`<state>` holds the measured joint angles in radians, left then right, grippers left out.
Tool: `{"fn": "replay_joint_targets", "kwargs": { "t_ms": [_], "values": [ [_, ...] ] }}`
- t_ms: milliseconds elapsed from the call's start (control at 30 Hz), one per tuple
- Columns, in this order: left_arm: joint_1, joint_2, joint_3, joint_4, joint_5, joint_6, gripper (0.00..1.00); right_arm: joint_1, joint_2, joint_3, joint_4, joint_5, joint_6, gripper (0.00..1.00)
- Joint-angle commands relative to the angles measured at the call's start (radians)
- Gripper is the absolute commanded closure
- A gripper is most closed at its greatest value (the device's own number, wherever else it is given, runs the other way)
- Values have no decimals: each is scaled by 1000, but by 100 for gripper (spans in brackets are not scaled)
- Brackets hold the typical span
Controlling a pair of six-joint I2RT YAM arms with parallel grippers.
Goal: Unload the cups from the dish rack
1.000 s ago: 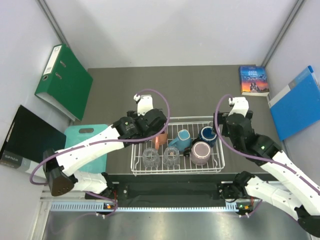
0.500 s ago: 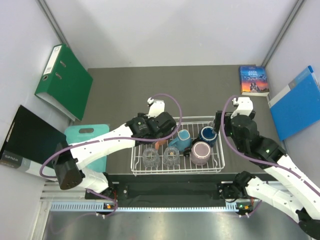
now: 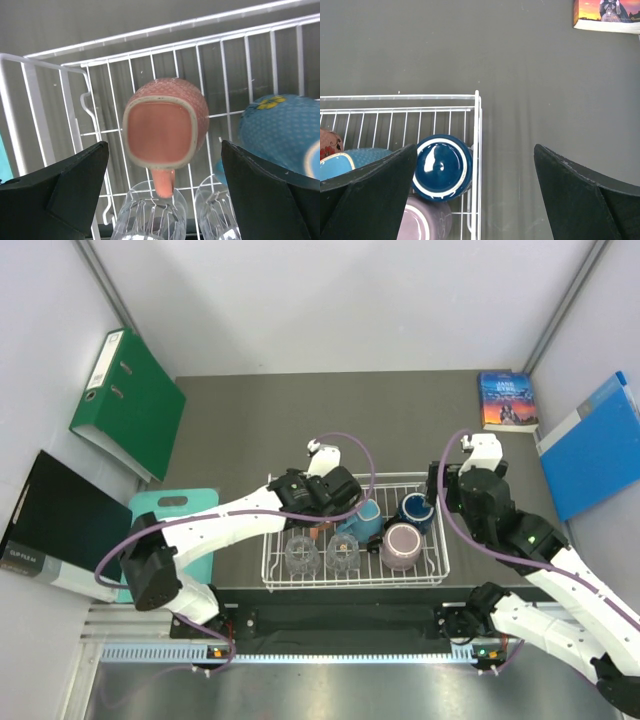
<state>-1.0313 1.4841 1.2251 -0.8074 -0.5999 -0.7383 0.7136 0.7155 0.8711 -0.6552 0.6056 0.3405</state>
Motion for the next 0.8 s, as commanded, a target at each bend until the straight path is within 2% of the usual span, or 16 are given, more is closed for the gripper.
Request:
{"fn": "replay_joint_targets", "kwargs": {
  "t_ms": [0,200,533,733,767],
  "values": [
    [-3,39,-7,25,-35,-10,1,15,1,34,19,-9,-14,0],
    [13,71,-9,59,-47,-13,1,15,-2,31,11,-15,-14,0],
    [53,87,-85,158,38,-1,1,15,-4,22,8,-7,-24,0],
    [60,74,-125,230,84,11,7,14,9,22,11,-7,-37,0],
    [59,61,-130,243,92,16,11,15,15,23,12,-7,-37,0]
  ]
}}
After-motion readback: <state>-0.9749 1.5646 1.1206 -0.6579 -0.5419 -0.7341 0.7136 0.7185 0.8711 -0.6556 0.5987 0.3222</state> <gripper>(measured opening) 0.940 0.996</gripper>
